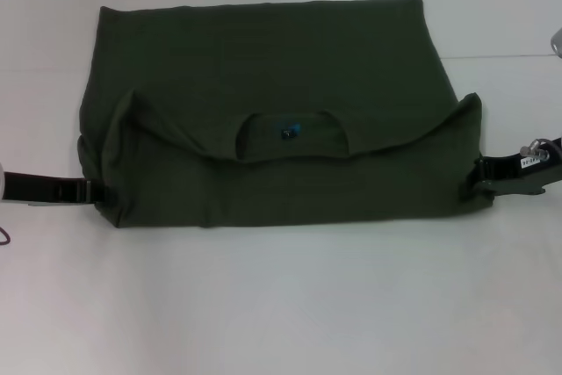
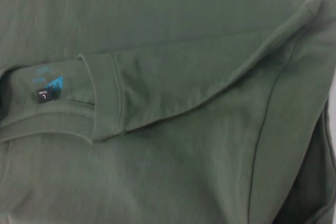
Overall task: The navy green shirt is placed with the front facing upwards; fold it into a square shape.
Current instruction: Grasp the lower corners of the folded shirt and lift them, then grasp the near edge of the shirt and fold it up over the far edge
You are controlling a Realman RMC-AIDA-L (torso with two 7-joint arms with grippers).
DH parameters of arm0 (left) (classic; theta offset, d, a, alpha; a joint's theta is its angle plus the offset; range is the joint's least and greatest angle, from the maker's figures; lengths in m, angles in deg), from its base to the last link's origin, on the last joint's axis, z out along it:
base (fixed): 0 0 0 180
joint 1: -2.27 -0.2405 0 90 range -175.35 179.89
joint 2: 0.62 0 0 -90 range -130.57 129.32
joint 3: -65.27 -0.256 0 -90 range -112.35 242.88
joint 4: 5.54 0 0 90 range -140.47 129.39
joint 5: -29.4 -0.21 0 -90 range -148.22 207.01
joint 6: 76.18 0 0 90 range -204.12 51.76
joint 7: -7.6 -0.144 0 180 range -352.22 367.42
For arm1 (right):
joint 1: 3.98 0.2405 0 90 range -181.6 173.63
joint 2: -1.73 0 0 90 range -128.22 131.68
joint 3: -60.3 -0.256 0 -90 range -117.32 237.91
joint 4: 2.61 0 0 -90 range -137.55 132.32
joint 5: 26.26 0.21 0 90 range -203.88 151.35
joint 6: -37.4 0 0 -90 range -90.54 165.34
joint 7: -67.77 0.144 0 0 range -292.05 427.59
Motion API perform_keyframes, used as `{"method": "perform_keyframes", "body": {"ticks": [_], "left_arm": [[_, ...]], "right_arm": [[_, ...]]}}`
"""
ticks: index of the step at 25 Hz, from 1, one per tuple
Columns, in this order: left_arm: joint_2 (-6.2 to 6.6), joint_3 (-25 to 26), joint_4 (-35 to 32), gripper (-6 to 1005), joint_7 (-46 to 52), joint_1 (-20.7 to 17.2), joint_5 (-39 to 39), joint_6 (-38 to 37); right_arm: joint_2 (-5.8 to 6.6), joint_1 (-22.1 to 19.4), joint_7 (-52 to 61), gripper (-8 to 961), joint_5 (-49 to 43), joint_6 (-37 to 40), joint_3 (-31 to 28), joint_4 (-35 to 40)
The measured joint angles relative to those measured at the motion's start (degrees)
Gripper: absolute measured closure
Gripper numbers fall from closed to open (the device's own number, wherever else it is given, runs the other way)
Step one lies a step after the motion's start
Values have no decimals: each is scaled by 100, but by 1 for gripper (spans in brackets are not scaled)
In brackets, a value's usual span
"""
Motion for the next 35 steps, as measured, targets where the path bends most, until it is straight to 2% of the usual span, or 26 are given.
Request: {"method": "perform_keyframes", "body": {"ticks": [4,9,17,21,25,28,31,35], "left_arm": [[11,-4,0,894,-12,1,-6,-87],[68,-7,-60,894,-5,20,-68,-477],[200,118,-474,895,109,-19,-443,-1874],[248,176,-612,895,145,-22,-726,-2603],[267,177,-655,894,109,-24,-1180,-3406],[267,176,-728,895,49,-63,-1386,-3850],[259,177,-899,899,19,-133,-1462,-4129],[272,249,-963,900,-5,-158,-1473,-4264]], "right_arm": [[16,-10,-81,904,11,121,-8,3],[45,-72,-155,910,16,624,-16,182],[201,-241,-390,908,3,1892,7,311],[240,-330,-556,907,0,2486,58,311],[226,-439,-665,906,-7,2955,292,303],[170,-500,-802,906,-8,3212,421,299],[126,-518,-907,905,-9,3391,445,303],[144,-522,-970,904,-7,3414,418,307]]}}
